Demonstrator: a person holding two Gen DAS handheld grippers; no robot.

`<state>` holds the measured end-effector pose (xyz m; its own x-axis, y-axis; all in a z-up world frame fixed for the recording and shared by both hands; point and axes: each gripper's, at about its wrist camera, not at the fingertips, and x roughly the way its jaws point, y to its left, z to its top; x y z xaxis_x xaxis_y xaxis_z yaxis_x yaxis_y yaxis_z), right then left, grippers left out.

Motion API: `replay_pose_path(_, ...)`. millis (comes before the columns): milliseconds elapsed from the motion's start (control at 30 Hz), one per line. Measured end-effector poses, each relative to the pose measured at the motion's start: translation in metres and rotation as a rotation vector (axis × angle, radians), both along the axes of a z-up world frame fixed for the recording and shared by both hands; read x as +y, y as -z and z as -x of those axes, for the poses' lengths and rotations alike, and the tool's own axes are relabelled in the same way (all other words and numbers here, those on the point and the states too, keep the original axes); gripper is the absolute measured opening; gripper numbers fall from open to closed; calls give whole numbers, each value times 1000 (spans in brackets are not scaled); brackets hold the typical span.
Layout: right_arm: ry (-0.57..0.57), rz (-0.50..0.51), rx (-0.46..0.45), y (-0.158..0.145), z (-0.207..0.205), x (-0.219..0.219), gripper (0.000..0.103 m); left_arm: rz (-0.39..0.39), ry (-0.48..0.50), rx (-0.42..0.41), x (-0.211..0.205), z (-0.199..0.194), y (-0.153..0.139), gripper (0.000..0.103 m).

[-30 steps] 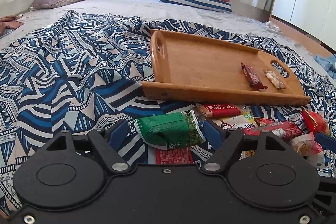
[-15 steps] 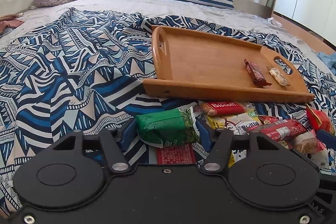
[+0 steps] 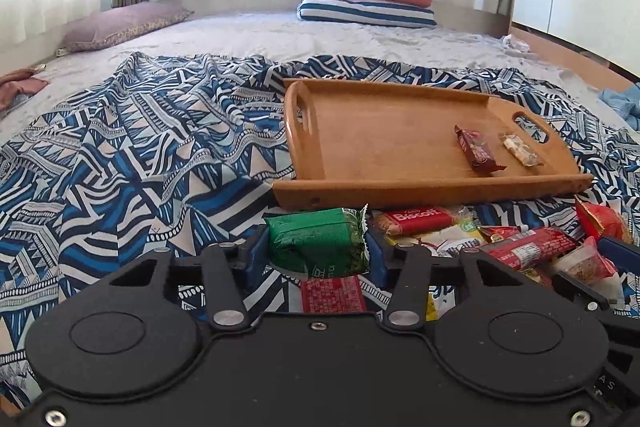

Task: Organize snacks
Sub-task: 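Carry the green packet onto the tray with the left tool while the right tool carries its snack there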

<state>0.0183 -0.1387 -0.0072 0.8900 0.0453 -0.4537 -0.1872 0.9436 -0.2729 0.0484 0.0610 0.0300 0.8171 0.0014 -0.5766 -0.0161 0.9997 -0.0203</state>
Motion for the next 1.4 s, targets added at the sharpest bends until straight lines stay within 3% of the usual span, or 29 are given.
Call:
replay_pose_path(133,-2,0,-10,-4,4,-1,54,-2,7,-17,-1,2,-8,47)
replay_pose_path(433,9,-11,-32,-17,4,-7,40,11,24,-35,-4,0,-22,46)
replay_pose_path(1100,31,-56,-62,-30,10,-19,39,7,52,-42,-12,2,-27,46)
replay_pose_path(1400,65,-95,-100,-49,-8,-33,39,14,82,-26,-19,-13,-32,46)
